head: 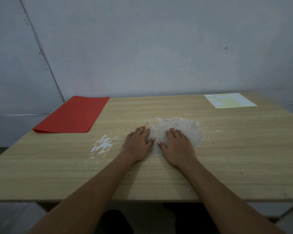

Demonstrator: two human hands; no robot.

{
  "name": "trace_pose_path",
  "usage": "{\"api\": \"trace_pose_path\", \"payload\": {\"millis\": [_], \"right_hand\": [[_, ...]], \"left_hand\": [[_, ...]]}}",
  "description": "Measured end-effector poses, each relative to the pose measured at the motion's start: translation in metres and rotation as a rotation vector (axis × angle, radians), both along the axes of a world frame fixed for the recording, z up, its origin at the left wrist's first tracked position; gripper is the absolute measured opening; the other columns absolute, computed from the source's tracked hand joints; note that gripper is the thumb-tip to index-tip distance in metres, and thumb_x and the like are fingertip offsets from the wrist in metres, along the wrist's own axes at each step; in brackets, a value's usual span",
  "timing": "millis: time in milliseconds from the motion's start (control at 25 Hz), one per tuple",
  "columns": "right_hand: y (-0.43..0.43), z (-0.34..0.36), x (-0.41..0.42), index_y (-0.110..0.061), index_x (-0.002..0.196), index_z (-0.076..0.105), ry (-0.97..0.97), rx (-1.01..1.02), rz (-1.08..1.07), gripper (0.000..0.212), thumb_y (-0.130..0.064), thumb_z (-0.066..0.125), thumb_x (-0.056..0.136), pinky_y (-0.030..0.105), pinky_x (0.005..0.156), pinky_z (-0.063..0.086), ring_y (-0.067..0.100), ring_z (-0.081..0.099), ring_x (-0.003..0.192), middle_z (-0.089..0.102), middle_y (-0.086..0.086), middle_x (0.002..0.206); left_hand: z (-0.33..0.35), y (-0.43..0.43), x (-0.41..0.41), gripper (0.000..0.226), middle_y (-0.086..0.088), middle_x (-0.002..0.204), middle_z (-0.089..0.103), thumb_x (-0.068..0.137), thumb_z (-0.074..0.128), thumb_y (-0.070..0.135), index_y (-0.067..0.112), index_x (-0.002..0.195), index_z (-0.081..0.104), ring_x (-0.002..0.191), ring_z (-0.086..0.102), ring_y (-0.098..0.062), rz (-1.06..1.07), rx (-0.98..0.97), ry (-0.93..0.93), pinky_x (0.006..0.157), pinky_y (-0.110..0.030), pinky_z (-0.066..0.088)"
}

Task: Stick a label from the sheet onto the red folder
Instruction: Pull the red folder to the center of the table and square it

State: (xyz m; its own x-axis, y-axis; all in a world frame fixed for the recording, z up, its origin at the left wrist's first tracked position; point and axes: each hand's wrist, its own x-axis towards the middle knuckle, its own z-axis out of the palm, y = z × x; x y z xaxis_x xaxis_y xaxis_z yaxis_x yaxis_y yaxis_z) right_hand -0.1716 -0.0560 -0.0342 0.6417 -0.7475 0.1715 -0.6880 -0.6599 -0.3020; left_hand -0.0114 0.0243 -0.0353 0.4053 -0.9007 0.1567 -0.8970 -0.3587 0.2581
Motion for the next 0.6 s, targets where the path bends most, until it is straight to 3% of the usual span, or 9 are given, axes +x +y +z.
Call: {"api": "trace_pose_path", "payload": {"millis": [80, 160, 280, 360, 520, 600], "right_hand": [[-0.002, 0.002, 0.006, -0.014, 0.144, 0.04, -0.018, -0.057, -0.013, 0.067, -0.059, 0.035, 0.095, 0.041, 0.117, 0.026, 0.028, 0.03, 0.142, 0.038, 0.009, 0.153], [0.0, 0.007, 0.019, -0.015, 0.13, 0.052, -0.054, -0.118, -0.046, 0.056, -0.055, 0.043, 0.092, 0.041, 0.102, 0.039, 0.029, 0.044, 0.124, 0.051, 0.009, 0.134], [0.007, 0.012, 0.051, -0.019, 0.129, 0.053, -0.056, -0.13, -0.045, 0.053, -0.055, 0.045, 0.091, 0.043, 0.096, 0.039, 0.03, 0.044, 0.118, 0.054, 0.008, 0.127], [0.015, 0.015, 0.082, -0.021, 0.132, 0.051, -0.063, -0.085, 0.004, 0.054, -0.056, 0.044, 0.092, 0.044, 0.098, 0.036, 0.03, 0.042, 0.12, 0.053, 0.008, 0.129], [0.032, 0.027, 0.143, -0.02, 0.134, 0.05, -0.1, -0.013, 0.097, 0.055, -0.055, 0.047, 0.092, 0.045, 0.102, 0.032, 0.032, 0.039, 0.125, 0.051, 0.008, 0.133], [0.04, 0.032, 0.173, -0.019, 0.136, 0.049, -0.115, 0.037, 0.145, 0.055, -0.053, 0.049, 0.092, 0.045, 0.103, 0.031, 0.032, 0.038, 0.127, 0.05, 0.009, 0.135]], "left_hand": [[0.001, 0.0, 0.0, 0.064, -0.001, 0.162, 0.023, 0.098, 0.032, 0.054, 0.02, 0.152, 0.029, 0.151, 0.015, -0.018, 0.006, -0.014, 0.008, 0.121, -0.04, 0.015], [0.006, 0.003, 0.006, 0.057, -0.003, 0.154, 0.04, 0.096, 0.041, 0.049, 0.019, 0.144, 0.046, 0.144, 0.034, -0.02, -0.014, -0.095, 0.083, 0.117, -0.041, 0.027], [0.014, 0.013, 0.032, 0.033, -0.006, 0.112, 0.074, 0.093, 0.054, 0.033, 0.012, 0.111, 0.073, 0.103, 0.067, -0.021, -0.003, -0.408, 0.215, 0.092, -0.035, 0.052], [0.019, 0.027, 0.062, 0.026, -0.003, 0.097, 0.077, 0.093, 0.057, 0.028, 0.011, 0.1, 0.076, 0.089, 0.069, -0.016, 0.094, -0.506, 0.224, 0.082, -0.03, 0.055], [0.02, 0.056, 0.125, 0.025, -0.003, 0.093, 0.077, 0.093, 0.058, 0.027, 0.011, 0.096, 0.077, 0.084, 0.069, -0.014, 0.209, -0.496, 0.193, 0.076, -0.029, 0.055], [0.019, 0.072, 0.149, 0.024, 0.0, 0.09, 0.076, 0.093, 0.058, 0.026, 0.011, 0.095, 0.077, 0.08, 0.067, -0.011, 0.25, -0.497, 0.19, 0.071, -0.02, 0.053]]}}
